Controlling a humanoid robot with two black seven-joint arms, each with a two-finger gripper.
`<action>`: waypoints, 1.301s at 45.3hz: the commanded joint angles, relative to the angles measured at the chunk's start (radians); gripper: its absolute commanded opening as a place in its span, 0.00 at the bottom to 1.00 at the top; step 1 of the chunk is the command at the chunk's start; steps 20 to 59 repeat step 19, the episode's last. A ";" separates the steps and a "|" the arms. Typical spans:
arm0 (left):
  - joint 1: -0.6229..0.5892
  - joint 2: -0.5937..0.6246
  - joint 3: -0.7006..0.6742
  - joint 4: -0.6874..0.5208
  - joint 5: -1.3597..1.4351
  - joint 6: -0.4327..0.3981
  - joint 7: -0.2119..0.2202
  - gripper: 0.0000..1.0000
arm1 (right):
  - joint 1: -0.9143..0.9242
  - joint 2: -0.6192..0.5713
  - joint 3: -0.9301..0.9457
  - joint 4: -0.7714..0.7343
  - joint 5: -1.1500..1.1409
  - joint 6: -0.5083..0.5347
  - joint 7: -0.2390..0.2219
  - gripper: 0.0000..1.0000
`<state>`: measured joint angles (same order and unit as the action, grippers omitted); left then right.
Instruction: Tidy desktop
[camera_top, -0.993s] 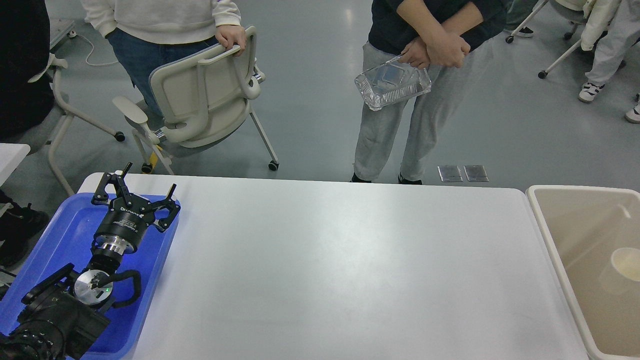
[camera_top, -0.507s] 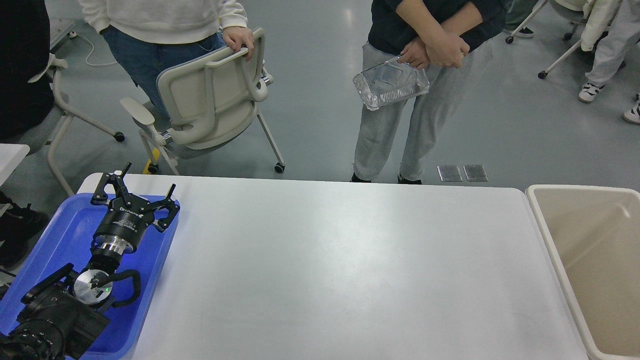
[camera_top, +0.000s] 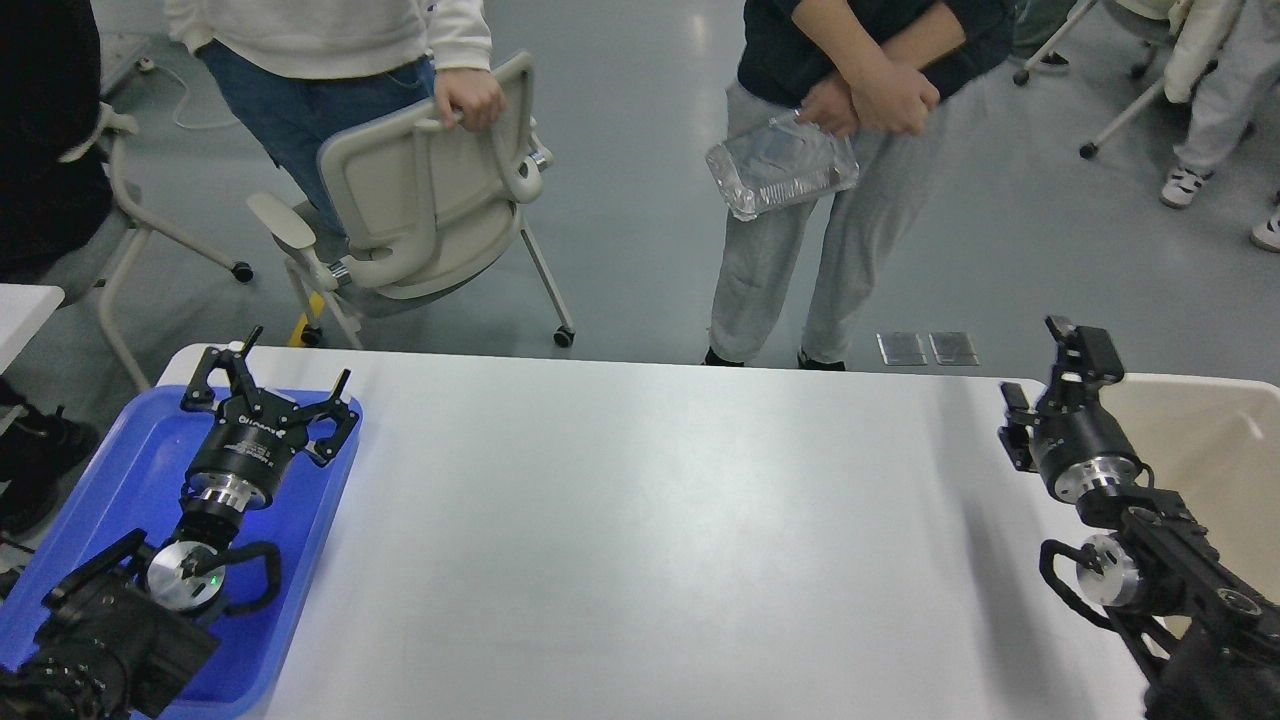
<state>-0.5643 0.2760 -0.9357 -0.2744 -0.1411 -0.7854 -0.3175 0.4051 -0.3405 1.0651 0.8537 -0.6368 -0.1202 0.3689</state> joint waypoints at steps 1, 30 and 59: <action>0.000 0.000 0.000 0.000 0.000 0.000 0.000 1.00 | 0.008 0.212 0.165 0.097 -0.150 -0.058 0.021 1.00; 0.000 0.000 0.000 0.000 0.000 0.000 0.000 1.00 | -0.003 0.215 0.153 0.084 0.009 -0.055 0.021 1.00; 0.000 0.000 0.000 0.000 0.000 0.000 0.000 1.00 | -0.003 0.215 0.153 0.084 0.009 -0.055 0.021 1.00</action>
